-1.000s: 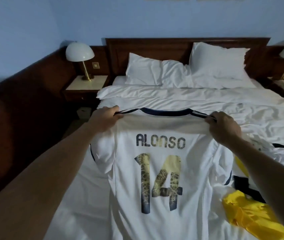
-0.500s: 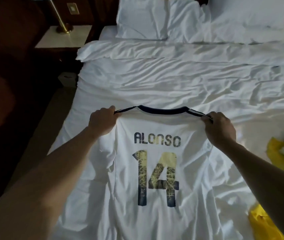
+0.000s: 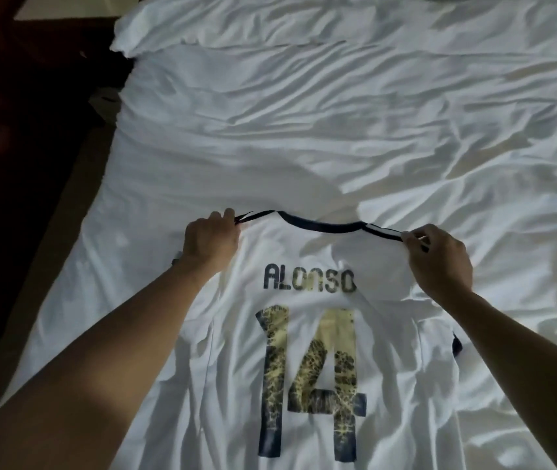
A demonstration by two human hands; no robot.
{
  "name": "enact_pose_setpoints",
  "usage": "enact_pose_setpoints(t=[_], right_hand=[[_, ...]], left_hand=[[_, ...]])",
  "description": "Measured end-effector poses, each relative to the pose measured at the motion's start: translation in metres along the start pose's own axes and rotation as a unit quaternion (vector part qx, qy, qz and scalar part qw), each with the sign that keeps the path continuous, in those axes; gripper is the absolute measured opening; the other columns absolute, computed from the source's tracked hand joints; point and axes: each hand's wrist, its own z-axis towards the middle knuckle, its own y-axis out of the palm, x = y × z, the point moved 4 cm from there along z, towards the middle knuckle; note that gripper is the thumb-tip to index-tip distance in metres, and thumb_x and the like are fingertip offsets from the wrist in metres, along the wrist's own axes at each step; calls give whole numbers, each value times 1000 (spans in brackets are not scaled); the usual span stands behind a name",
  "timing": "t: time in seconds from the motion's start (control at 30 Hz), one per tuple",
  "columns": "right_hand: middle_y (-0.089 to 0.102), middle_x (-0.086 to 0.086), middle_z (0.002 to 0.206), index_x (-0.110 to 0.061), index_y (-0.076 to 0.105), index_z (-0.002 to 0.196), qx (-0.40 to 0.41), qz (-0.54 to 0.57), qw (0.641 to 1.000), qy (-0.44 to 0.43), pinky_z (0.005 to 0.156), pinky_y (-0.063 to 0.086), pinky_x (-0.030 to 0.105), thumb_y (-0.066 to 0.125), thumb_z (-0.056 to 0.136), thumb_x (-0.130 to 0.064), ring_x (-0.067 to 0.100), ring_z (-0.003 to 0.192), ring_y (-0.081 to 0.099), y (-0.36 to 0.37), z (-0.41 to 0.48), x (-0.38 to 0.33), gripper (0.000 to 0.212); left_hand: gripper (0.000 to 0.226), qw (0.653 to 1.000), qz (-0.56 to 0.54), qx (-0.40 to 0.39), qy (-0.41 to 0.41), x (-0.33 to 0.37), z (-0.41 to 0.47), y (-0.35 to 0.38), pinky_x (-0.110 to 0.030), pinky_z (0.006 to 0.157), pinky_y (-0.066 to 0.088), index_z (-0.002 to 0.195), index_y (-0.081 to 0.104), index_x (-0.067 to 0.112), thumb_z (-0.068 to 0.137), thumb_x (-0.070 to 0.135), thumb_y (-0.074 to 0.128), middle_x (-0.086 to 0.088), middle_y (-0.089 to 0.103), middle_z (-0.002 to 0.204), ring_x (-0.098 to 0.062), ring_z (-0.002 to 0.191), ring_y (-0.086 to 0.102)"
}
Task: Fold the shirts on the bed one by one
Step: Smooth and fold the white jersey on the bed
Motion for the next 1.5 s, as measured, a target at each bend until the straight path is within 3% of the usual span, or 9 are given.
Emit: enact_pose_setpoints(t=[0.1,0.2,0.4,0.63,0.77,1.07,1.23,1.37,1.5], right_hand=[[74,8,101,-25,68,110,-22,18,999,26,83,48,43,48,102,-52,37,97,62,4,-4,14,34],[72,8,102,-27,65,117,-69,77,994,41,90,49,47,42,101,-52,35,99,61,3,-14,44,38],[65,5,85,-13,65,123,-142,306,933,128,65,46,21,55,75,-17,7,75,61,-13,-28,96,49],[71,3,76,-12,78,93,-244,302,916,105,77,43,33,78,88,-13,14,72,60,-28,-34,117,5],[76,-3,110,-27,79,108,-306,286,905,71,95,47,33,83,82,-39,14,105,69,-36,-38,114,29],[62,15,83,17,59,89,-225,472,848,92,69,43,30,78,76,-22,24,78,60,-42,-31,115,45],[75,-13,115,-9,84,89,-258,318,912,-23,95,48,22,87,81,-21,0,120,61,-59,-37,123,15],[55,8,62,-8,51,63,-257,338,905,35,49,43,30,89,77,-34,24,57,57,-72,-37,144,48],[77,8,77,-19,71,103,-319,228,916,83,64,57,32,93,72,-22,26,72,75,-72,-49,171,38]], left_hand=[[52,998,51,41,20,37,-11,7,-57,95,46,141,51,0,98,29,59,-28,57,131,-49,122,53],[56,987,-68,71,125,108,-38,19,-63,111,41,146,49,2,94,21,62,-29,51,145,-49,139,45],[47,940,-224,19,257,246,-81,48,-58,124,29,151,48,8,107,23,43,-23,43,158,-43,151,34],[68,947,-239,-53,208,297,-84,59,-64,125,16,165,21,11,101,34,24,-19,11,173,-41,160,6],[63,947,-235,-59,210,296,-82,67,-61,126,11,168,10,20,108,40,16,-13,1,175,-36,161,-4],[65,944,-261,-39,196,296,-83,70,-56,129,4,168,6,26,107,42,21,-10,-9,175,-27,161,-10],[63,954,-225,-47,192,299,-83,81,-58,128,4,168,7,26,109,46,17,-15,-15,173,-28,160,-16],[64,957,-212,-52,190,302,-82,84,-58,128,1,167,1,30,107,47,17,-12,-16,173,-27,160,-17],[66,961,-208,-56,176,306,-82,83,-61,126,4,167,14,30,103,44,26,-14,-6,174,-29,161,-8]])
